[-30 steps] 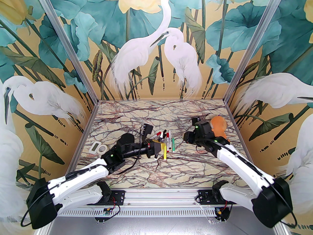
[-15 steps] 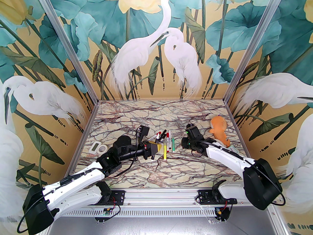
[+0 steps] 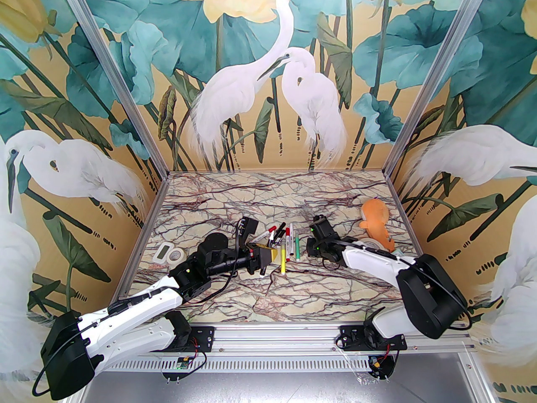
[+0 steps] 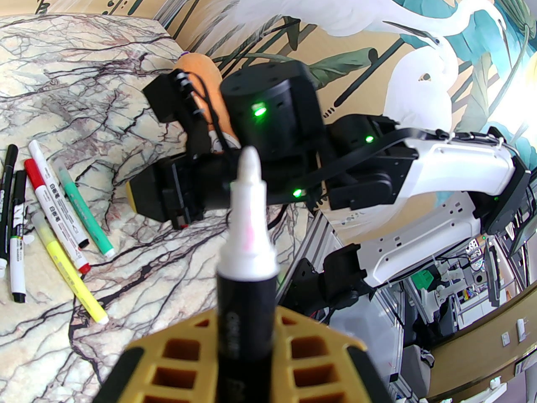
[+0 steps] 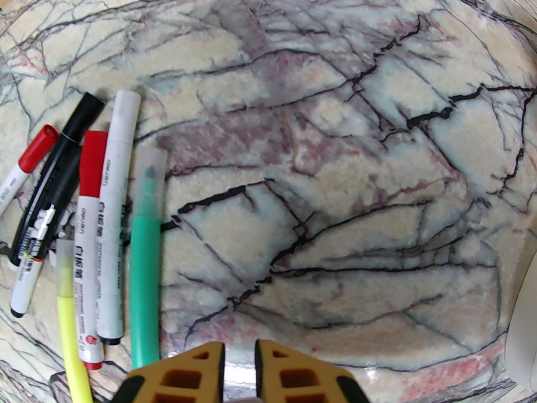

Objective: Open the pen caps

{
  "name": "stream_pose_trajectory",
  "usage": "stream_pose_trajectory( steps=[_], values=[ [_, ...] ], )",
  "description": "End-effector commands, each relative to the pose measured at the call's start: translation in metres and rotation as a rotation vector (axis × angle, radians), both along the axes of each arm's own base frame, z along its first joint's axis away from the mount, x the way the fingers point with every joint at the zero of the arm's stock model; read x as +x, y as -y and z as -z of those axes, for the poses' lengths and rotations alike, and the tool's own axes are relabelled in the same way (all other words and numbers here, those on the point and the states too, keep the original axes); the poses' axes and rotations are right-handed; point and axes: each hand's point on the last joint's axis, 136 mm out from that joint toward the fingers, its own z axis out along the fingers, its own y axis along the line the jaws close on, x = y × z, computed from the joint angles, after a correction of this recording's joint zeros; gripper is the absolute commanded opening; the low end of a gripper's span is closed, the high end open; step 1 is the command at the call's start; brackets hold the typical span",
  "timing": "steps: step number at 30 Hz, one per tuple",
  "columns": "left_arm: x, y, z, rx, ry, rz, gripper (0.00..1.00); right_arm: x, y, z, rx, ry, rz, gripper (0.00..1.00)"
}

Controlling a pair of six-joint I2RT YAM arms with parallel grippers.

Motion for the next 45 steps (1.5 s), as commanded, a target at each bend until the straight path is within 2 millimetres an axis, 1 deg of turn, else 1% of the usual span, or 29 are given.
stream_pose_trajectory(
  steps=[1,21,25,28,35,45],
  values=[
    [-0.003,0.004,-0.006,-0.029,0.004,0.029,0.06,0.005,-0.005,0.003,-0.013,0.017,0.008,0.11],
    [-0.003,0.006,-0.002,-0.038,-0.001,0.039,0.06,-0.001,0.007,0.031,-0.066,-0.025,0.083,0.16],
    [-0.003,0.006,0.0,-0.036,-0.004,0.039,0.06,-0.001,0.009,0.037,-0.079,-0.037,0.092,0.18],
    [-0.004,0.006,-0.001,-0.042,-0.001,0.041,0.06,-0.001,0.009,0.039,-0.085,-0.04,0.095,0.2],
    [-0.004,0.006,-0.002,-0.041,0.001,0.043,0.06,-0.001,0.012,0.04,-0.099,-0.041,0.105,0.26],
    [-0.005,0.004,-0.002,-0.041,-0.002,0.041,0.06,0.0,0.012,0.033,-0.102,-0.028,0.099,0.31]
  ],
)
